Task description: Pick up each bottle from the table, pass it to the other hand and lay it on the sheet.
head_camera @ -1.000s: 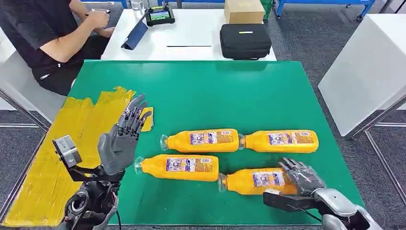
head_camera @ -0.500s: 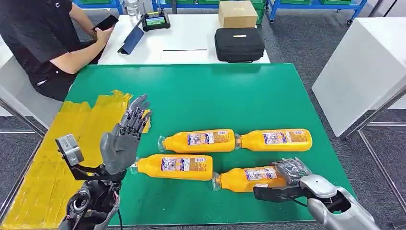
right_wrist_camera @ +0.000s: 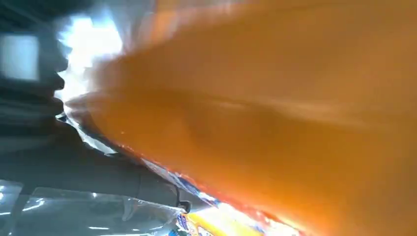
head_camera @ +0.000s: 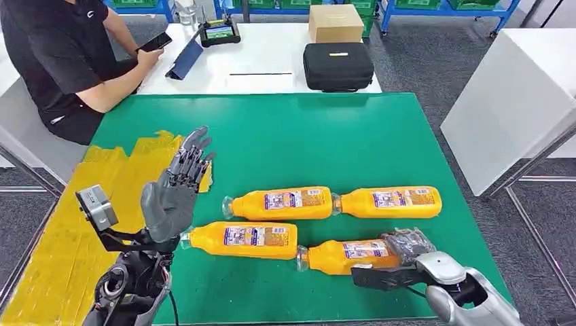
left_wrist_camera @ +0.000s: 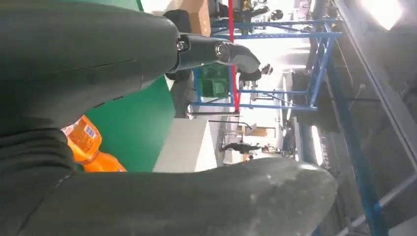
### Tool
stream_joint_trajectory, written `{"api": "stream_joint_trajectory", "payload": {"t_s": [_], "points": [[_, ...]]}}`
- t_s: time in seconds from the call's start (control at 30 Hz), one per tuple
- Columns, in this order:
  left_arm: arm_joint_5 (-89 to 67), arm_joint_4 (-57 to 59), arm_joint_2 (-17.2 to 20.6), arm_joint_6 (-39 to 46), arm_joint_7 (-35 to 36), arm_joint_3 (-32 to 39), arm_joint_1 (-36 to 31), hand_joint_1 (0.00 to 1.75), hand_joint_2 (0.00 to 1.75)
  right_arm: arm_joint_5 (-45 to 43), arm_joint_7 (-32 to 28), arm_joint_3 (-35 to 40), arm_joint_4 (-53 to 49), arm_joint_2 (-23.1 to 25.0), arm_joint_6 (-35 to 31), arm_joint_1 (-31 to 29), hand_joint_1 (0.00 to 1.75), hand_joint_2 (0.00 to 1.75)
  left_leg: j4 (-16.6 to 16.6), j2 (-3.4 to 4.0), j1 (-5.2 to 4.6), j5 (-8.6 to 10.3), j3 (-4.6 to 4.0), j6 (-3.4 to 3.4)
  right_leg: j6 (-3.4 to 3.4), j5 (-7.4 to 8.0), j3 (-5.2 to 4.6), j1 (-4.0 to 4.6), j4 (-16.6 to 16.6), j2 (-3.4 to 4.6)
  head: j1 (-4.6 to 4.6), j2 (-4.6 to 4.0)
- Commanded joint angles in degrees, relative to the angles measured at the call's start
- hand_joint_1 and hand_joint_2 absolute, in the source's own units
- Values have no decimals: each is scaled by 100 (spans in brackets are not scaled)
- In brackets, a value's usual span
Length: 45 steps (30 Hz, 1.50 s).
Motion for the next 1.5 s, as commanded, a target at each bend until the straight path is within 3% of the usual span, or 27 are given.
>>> {"api": "stream_joint_trajectory", "payload": {"t_s": [0.03, 0.23, 0.27, 0.33, 0.47, 0.6, 0.87, 1.0, 1.03, 1.2, 1.23, 1.33, 1.5], "points": [[45, 267, -50, -5, 105, 212, 25, 0, 0, -575, -38, -1099, -1067, 366, 41, 1094, 175, 175, -6, -48, 1, 14, -46, -19, 5, 0, -30, -1, -8, -60, 0, 0], [595, 274, 152, 111, 84, 460, 104, 0, 0, -1900, -670, -3818, -3745, 876, 1086, 1665, 175, 175, 15, -73, -14, 3, -107, -23, 14, -29, -90, -21, 33, -88, 0, 0], [658, 251, 166, 130, 143, 512, 123, 0, 175, -2183, -874, -4288, -4033, 922, 1281, 1730, 175, 175, 19, -75, -17, 3, -119, -26, 16, -30, -103, -24, 38, -94, -2, 0], [706, 230, 144, 229, 197, 576, 148, 0, 175, -2759, -1279, -4913, -4212, 967, 1390, 1832, 175, 175, 10, -102, -19, 20, -152, -1, 17, -19, -122, -29, 31, -110, -2, 0], [790, 175, 95, 684, 203, 661, 208, 0, 175, -3827, -1828, -5830, -3978, 1664, 1274, 1566, 175, 175, 5, -136, -23, 33, -177, 2, 23, -24, -144, -31, 20, -151, 2, 0], [1027, 41, 165, 1203, 420, 504, 209, 0, 175, -4220, -1984, -5873, -3645, 2088, 1303, 1287, 175, 175, -1, -119, -21, 34, -180, 6, 21, -13, -145, -29, 10, -139, -4, 0], [985, -181, 231, 1816, 427, 276, 330, 0, 175, -4700, -2030, -5739, -3354, 2019, 1439, 1136, 175, 175, -1, -114, -25, 34, -185, -3, 21, -13, -148, -36, 12, -140, 0, 0], [904, -573, 570, 1903, 412, -2, 669, 0, 175, -5462, -1809, -4979, -2903, 1902, 1350, 1047, 175, 175, -2, -103, -23, 31, -182, 8, 20, -11, -151, -34, 9, -123, -2, 0], [943, -678, 367, 1739, 392, 137, 824, 0, 175, -5582, -1777, -4658, -2805, 1835, 1143, 1068, 175, 175, -6, -89, -23, 29, -174, 4, 20, -10, -146, -33, 6, -111, -2, 0], [569, -576, 269, 941, 365, -184, 679, 0, 175, -5953, -1717, -2592, -1694, 1942, -979, 380, 175, 175, -9, -59, -17, 29, -178, -1, 20, 0, -147, -28, 1, -84, -2, 0], [582, -300, 512, 745, 289, -420, 425, 0, 175, -5748, -1737, -2307, -1586, 2082, -1331, 200, 175, 175, -9, -65, -17, 34, -183, 5, 18, 0, -151, -27, 1, -91, -2, 0], [846, 152, 581, 571, 114, -692, -9, 0, 175, -5644, -1417, -1886, -1459, 2411, -1703, -247, 175, 175, -8, -78, -21, 40, -187, 2, 16, 0, -155, -32, 8, -104, 0, 0], [881, 41, 501, 575, 232, -867, -149, 0, 175, -5659, -1253, -1823, -1457, 2451, -1763, -344, 175, 175, -6, -96, -23, 52, -186, -6, 16, -6, -158, -33, 13, -125, -4, 0]]}}
